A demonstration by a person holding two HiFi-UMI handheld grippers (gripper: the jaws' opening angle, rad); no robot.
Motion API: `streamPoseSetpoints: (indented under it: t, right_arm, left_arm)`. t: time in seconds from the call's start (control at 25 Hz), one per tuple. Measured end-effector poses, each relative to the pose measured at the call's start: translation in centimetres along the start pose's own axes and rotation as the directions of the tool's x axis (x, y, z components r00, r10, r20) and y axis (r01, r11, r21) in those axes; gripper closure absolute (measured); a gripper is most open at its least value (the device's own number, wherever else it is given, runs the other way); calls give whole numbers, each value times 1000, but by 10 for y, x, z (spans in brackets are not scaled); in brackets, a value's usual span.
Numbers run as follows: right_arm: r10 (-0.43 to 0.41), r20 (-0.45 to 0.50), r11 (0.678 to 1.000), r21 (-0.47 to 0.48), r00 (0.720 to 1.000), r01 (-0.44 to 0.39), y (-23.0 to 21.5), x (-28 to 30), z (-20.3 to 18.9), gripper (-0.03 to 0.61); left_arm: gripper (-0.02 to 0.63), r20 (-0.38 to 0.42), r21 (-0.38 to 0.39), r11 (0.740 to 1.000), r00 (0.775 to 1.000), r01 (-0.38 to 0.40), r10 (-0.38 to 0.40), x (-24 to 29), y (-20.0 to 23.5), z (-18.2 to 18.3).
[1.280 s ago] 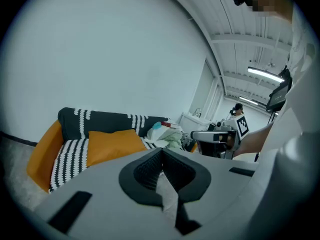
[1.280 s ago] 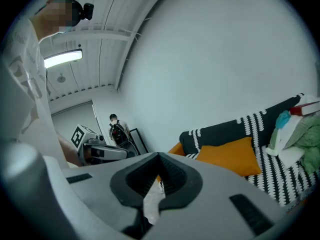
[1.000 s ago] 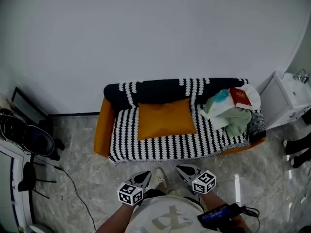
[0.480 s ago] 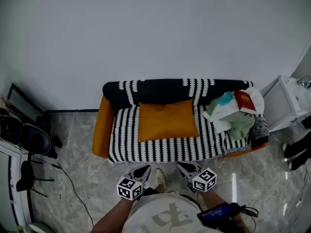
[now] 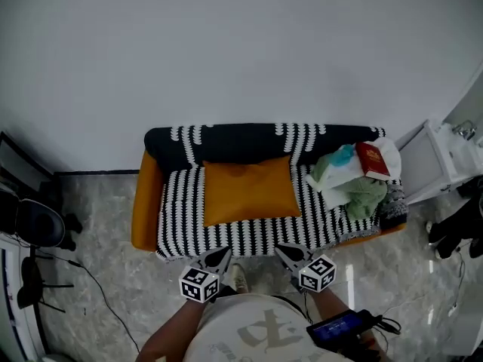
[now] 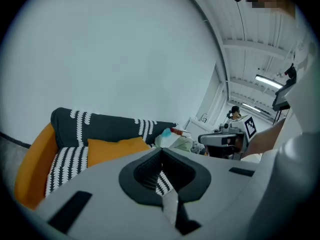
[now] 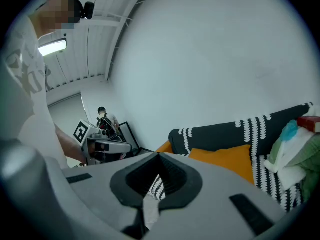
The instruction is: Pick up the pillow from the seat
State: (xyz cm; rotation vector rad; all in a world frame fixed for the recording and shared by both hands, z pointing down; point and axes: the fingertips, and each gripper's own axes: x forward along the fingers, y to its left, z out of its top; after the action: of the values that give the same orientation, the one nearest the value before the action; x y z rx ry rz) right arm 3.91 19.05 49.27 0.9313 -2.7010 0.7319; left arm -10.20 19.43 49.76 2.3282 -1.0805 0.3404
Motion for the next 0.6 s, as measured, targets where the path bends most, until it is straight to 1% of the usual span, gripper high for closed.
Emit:
streamPoseSetpoints:
  t: [0.24,0.44,0.6]
  right_arm:
    - [-66,5,998,-1,998,66,-22,12,23,566]
    - [-81,-4,996,-29,997,80,-33,27,38,566]
    - [-87,-17,996,-25,996,86,-47,34,43,566]
  left_arm:
    - [604,12,6,1000,1000,23,-23,15,28,21]
    - [604,29,-1,1000,1000,12,-12,18,55,35]
    - [604,32,-15,1000,999,-2,2,25,68,41]
